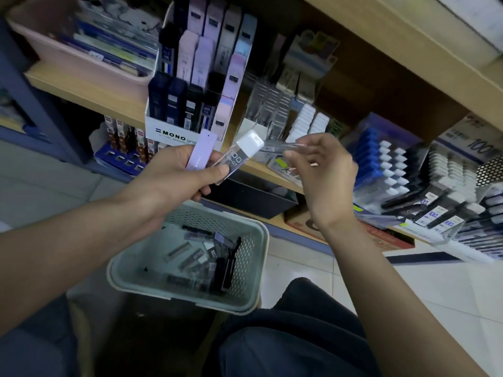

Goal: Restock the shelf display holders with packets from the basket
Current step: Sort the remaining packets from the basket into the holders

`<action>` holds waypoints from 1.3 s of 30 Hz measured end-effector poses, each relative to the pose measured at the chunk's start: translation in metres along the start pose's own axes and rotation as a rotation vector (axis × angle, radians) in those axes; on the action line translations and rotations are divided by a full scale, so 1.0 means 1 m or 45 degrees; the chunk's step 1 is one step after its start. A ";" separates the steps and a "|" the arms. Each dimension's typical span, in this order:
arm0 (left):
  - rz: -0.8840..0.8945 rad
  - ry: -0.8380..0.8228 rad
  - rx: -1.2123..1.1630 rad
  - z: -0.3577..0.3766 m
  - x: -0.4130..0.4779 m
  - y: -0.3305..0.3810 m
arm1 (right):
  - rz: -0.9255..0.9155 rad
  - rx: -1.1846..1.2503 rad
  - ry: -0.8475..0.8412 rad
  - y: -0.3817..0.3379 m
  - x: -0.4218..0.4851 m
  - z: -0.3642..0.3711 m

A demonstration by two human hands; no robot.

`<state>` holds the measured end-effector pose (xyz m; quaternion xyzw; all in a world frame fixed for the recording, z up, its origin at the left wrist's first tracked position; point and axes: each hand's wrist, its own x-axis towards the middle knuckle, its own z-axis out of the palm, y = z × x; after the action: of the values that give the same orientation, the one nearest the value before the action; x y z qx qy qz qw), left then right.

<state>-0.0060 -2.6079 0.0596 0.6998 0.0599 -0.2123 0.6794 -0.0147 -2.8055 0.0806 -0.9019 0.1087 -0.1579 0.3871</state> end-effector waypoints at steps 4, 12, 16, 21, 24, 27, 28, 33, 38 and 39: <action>-0.005 0.051 -0.045 0.001 0.009 0.004 | -0.214 -0.242 0.036 0.003 0.019 0.009; -0.010 0.089 -0.102 -0.001 0.017 0.008 | -0.246 -0.527 -0.169 0.005 0.040 0.028; -0.013 0.072 -0.100 0.000 0.017 0.008 | -0.186 -0.510 -0.114 0.011 0.041 0.035; -0.020 0.041 -0.121 0.004 0.016 0.008 | -0.190 -0.499 -0.041 0.011 0.042 0.038; -0.014 0.044 -0.101 0.006 0.016 0.008 | -0.160 -0.268 -0.039 -0.006 0.036 0.038; -0.016 0.039 -0.070 0.008 0.017 0.007 | 0.120 0.184 -0.303 -0.030 0.024 0.030; -0.017 0.040 -0.061 0.009 0.017 0.007 | 0.159 0.269 -0.429 -0.035 0.019 0.028; 0.032 0.097 0.007 0.017 0.015 0.007 | 0.124 0.409 -0.478 -0.034 0.007 0.015; -0.086 0.114 -0.100 0.024 0.017 0.013 | 0.072 0.003 0.217 -0.006 0.021 -0.003; -0.090 0.108 -0.101 0.026 0.017 0.014 | 0.045 -0.094 0.251 -0.001 0.022 -0.006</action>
<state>0.0087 -2.6378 0.0668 0.6782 0.1215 -0.2038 0.6955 0.0035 -2.8162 0.0896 -0.8936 0.1679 -0.2347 0.3438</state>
